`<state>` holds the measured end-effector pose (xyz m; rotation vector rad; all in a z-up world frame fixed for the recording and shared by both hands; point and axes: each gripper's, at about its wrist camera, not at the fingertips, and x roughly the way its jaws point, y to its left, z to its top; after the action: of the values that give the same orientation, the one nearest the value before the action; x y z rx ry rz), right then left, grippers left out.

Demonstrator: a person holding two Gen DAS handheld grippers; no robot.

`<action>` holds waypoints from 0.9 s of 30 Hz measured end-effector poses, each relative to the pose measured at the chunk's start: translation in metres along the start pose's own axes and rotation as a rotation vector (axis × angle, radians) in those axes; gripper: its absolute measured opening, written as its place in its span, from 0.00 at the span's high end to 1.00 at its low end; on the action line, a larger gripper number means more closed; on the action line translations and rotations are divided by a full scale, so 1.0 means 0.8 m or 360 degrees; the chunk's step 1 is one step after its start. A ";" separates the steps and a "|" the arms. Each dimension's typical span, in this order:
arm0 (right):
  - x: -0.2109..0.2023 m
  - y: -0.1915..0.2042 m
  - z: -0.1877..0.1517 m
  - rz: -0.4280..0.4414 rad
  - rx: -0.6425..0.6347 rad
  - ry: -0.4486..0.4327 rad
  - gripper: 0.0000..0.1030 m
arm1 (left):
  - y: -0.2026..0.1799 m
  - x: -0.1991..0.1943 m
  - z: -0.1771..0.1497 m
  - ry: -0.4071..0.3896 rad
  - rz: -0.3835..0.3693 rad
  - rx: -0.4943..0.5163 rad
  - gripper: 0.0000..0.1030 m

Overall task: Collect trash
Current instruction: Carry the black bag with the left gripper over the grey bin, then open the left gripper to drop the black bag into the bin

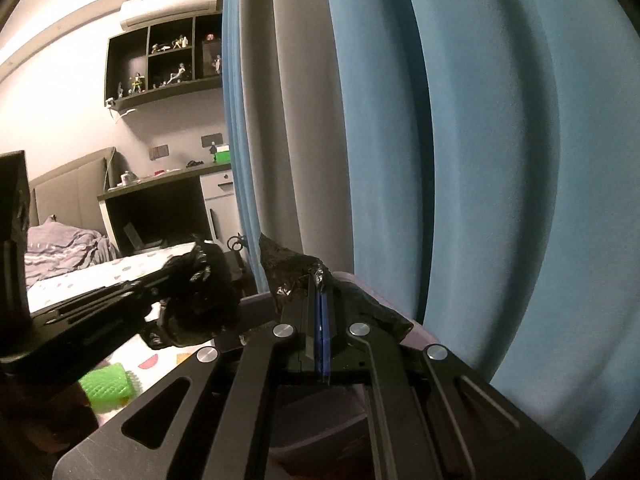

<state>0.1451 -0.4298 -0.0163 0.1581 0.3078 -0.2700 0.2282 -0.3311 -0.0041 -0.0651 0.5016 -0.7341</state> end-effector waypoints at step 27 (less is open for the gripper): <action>0.043 -0.014 -0.007 -0.0001 0.0067 0.0113 0.66 | 0.039 0.018 -0.008 -0.0002 0.0051 -0.0201 0.17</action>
<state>0.1719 -0.4479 -0.0339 0.2095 0.3727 -0.2718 0.2538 -0.3163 -0.0229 -0.1750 0.5464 -0.6707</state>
